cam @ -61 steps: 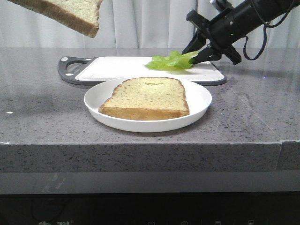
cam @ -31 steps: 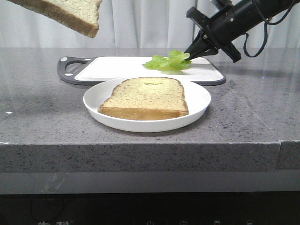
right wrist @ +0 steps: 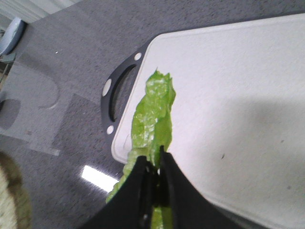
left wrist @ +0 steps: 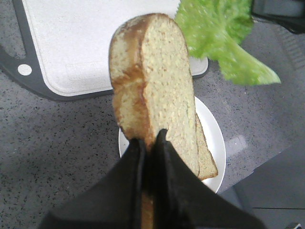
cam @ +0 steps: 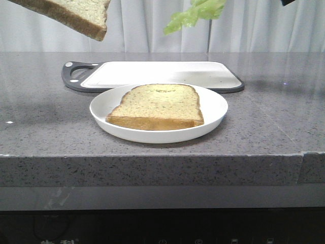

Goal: Left arm grabs bread, right arm adds lettuce
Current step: 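Lift the lettuce with the right gripper and carry it over the plate, then release the lettuce onto the bottom bread slice and withdraw the right gripper, then lower the held bread slice with the left gripper onto the lettuce, then open the left gripper and raise it away from the sandwich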

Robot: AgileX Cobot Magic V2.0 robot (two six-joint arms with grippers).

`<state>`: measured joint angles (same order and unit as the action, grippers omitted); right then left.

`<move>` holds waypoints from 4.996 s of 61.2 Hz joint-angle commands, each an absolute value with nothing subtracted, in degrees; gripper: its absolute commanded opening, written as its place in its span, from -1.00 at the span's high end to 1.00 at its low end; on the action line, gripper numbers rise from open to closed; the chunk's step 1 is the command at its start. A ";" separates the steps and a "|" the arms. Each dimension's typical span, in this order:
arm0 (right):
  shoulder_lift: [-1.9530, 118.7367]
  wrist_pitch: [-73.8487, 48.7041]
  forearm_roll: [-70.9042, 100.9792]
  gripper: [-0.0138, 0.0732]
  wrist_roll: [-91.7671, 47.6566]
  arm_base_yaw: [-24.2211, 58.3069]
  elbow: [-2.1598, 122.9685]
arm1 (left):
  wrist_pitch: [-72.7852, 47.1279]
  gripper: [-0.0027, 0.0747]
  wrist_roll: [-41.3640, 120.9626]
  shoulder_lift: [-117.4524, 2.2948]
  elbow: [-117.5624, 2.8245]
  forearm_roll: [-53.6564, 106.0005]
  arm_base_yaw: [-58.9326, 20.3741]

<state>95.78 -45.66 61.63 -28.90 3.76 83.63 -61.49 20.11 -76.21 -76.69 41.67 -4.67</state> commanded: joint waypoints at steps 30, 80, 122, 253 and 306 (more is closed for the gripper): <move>74.17 -43.95 93.21 0.83 -52.98 8.36 52.02 | -59.01 0.98 20.29 -74.25 -78.00 45.04 -4.63; 89.42 -41.14 97.06 0.66 -56.34 12.91 51.64 | -59.01 0.98 20.29 -74.25 -78.00 45.04 -4.63; 74.61 -52.31 91.65 -0.24 -57.79 -0.65 51.64 | -59.01 0.98 20.29 -74.25 -78.00 45.04 -4.63; 52.12 -54.36 70.71 -0.22 -57.74 -0.72 51.64 | -57.36 0.62 19.79 -93.33 -78.00 55.10 -16.97; 52.12 -52.69 53.10 -0.22 -39.64 -0.72 54.05 | -65.33 -0.26 10.81 -77.56 -84.29 23.97 -12.03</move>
<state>52.88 -54.72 59.10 -46.53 -0.36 50.75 -66.07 14.61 -84.19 -82.84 28.66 -12.20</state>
